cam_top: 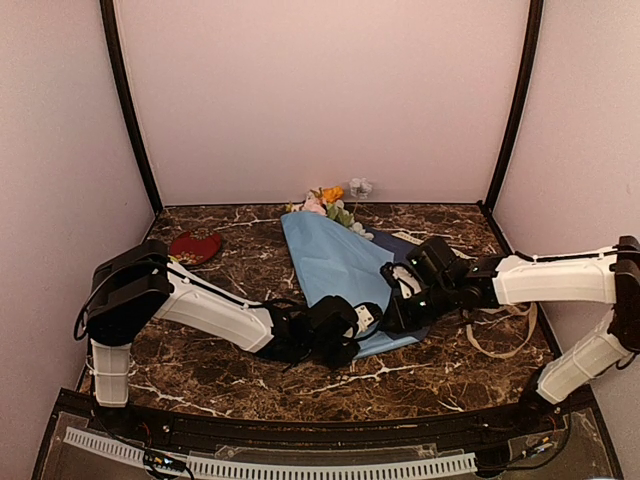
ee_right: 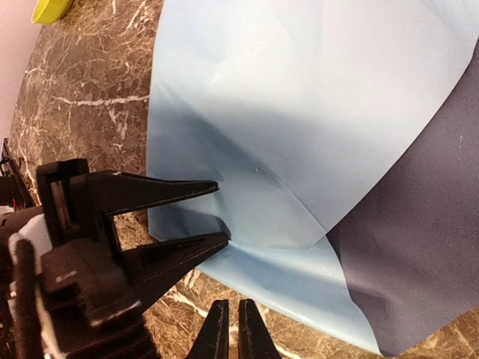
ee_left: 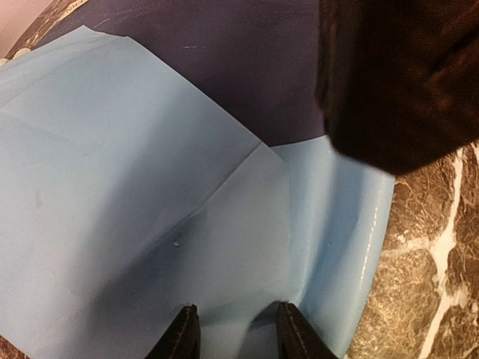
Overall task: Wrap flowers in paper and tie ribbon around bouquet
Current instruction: Press the 2/3-folded wrapping paper.
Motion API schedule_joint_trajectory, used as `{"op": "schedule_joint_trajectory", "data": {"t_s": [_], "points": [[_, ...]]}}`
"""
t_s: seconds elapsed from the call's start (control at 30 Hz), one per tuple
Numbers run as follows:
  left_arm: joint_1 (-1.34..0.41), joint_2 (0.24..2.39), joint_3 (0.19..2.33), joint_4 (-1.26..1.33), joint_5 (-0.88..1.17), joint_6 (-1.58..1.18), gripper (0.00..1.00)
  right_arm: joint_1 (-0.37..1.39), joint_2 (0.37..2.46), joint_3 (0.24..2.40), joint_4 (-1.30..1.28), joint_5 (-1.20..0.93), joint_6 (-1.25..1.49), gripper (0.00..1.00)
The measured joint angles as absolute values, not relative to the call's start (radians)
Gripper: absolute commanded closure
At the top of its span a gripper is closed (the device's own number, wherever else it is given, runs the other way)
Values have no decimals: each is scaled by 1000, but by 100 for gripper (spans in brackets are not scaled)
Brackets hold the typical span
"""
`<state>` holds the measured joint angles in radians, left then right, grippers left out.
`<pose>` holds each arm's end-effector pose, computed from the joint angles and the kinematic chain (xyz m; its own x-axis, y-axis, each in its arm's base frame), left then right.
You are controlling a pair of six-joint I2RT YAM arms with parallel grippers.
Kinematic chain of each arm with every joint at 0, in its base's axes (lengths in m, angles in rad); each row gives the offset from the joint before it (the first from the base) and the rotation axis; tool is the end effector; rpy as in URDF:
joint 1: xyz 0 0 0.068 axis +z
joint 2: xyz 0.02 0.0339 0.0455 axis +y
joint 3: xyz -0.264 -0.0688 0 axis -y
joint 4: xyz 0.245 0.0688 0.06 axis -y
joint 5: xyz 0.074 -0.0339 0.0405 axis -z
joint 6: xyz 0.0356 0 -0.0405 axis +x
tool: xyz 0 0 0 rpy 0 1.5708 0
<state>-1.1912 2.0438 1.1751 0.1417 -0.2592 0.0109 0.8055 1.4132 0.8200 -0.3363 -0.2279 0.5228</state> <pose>0.1661 -0.3916 0.1282 -0.2373 0.6231 -0.7453 0.8295 0.5293 0.1785 0.1884 0.2077 0.1999 -0.8785 -0.2124 -0.4279 -0.4126 0.7888 0.4556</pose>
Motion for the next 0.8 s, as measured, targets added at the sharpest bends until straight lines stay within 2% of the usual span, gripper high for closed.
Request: {"op": "schedule_joint_trajectory", "data": {"t_s": [0.13, 0.3, 0.4, 0.63, 0.8], "points": [[-1191, 2041, 1172, 143, -259, 7, 64, 805, 1466, 751, -236, -289, 577, 94], [-1191, 2040, 1170, 142, -259, 6, 64, 805, 1525, 722, -267, -259, 593, 94], [-1191, 2040, 1170, 142, -259, 6, 64, 805, 1537, 722, -318, -202, 596, 82], [-1191, 2040, 1170, 142, -271, 7, 64, 809, 1520, 760, -444, -22, 601, 70], [-1191, 2040, 1170, 142, -275, 7, 64, 805, 1505, 787, -544, 122, 623, 68]]}}
